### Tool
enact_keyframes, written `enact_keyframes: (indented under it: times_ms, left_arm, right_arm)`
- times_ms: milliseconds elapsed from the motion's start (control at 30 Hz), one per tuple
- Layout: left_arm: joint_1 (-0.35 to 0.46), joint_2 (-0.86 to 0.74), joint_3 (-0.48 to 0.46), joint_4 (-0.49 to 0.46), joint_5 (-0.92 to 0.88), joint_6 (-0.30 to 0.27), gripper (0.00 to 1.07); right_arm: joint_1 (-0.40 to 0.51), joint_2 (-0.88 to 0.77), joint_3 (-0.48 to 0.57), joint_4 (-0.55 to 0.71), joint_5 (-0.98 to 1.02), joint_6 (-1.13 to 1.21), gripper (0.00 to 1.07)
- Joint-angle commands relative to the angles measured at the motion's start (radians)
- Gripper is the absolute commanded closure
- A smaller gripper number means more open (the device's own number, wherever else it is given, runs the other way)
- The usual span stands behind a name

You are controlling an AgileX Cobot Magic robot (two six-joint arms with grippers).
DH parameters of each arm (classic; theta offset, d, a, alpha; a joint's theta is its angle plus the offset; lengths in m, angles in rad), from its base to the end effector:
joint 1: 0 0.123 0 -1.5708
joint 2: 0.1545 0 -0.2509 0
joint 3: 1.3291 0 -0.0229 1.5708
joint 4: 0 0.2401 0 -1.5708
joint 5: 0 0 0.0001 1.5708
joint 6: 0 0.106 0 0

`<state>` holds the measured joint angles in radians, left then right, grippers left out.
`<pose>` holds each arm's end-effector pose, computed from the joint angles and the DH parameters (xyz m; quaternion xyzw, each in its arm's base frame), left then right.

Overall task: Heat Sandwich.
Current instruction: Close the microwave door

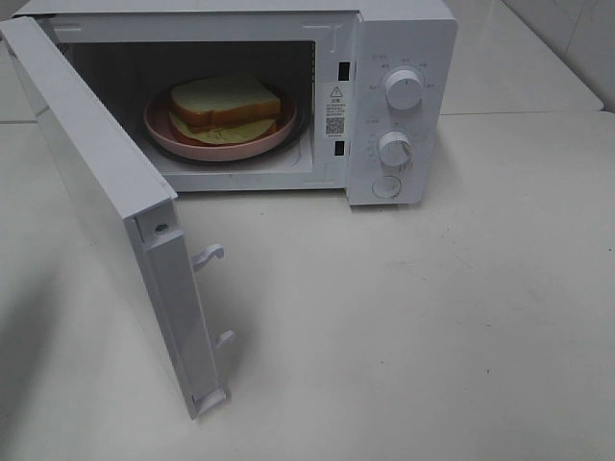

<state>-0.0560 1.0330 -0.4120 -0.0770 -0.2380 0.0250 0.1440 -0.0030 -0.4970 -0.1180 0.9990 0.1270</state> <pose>0.2256 -0.0107 0.2222 -0.0029 0.8038 -0.0242 0.5944 0.0371 -0.0052 0.2709 -0.0066 0.8353 0.0154 0.5496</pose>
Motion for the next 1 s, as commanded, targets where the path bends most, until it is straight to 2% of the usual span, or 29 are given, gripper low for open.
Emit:
enact_keyframes:
  times_ms: [33,67,167,233,300,567,667,733,867,1000]
  left_arm:
    - [-0.037,0.021,0.001,0.092,-0.080,-0.102,1.07]
    - [-0.037,0.021,0.001,0.092,-0.080,-0.102,1.07]
    - [-0.117,0.063,0.001,0.255,-0.170,-0.180,1.07]
    - [-0.128,0.073,0.001,0.278,-0.185,-0.194,1.07]
    - [-0.153,0.105,0.001,0.287,-0.226,-0.233,1.07]
    - [-0.178,0.154,0.001,0.287,-0.258,-0.231,1.07]
    - [-0.235,0.180,0.001,0.288,-0.277,-0.194,1.07]
    - [-0.246,0.190,0.001,0.286,-0.285,-0.185,1.07]
    - [-0.289,0.241,0.001,0.238,-0.361,-0.182,1.07]
    - [-0.331,0.300,0.001,0.169,-0.417,-0.143,1.07]
  right_arm:
    - [-0.002,-0.029,0.000,0.000,0.001,-0.005,0.39]
    - [-0.002,-0.029,0.000,0.000,0.001,-0.005,0.39]
    - [-0.002,-0.029,0.000,0.000,0.001,-0.005,0.39]
    - [-0.002,-0.029,0.000,0.000,0.001,-0.005,0.39]
    - [-0.002,-0.029,0.000,0.000,0.001,-0.005,0.39]
    - [-0.002,-0.029,0.000,0.000,0.001,-0.005,0.39]
    - [-0.002,-0.029,0.000,0.000,0.001,-0.005,0.39]
    - [-0.002,-0.029,0.000,0.000,0.001,-0.005,0.39]
    - [-0.002,-0.029,0.000,0.000,0.001,-0.005,0.40]
    - [-0.002,-0.029,0.000,0.000,0.001,-0.005,0.40]
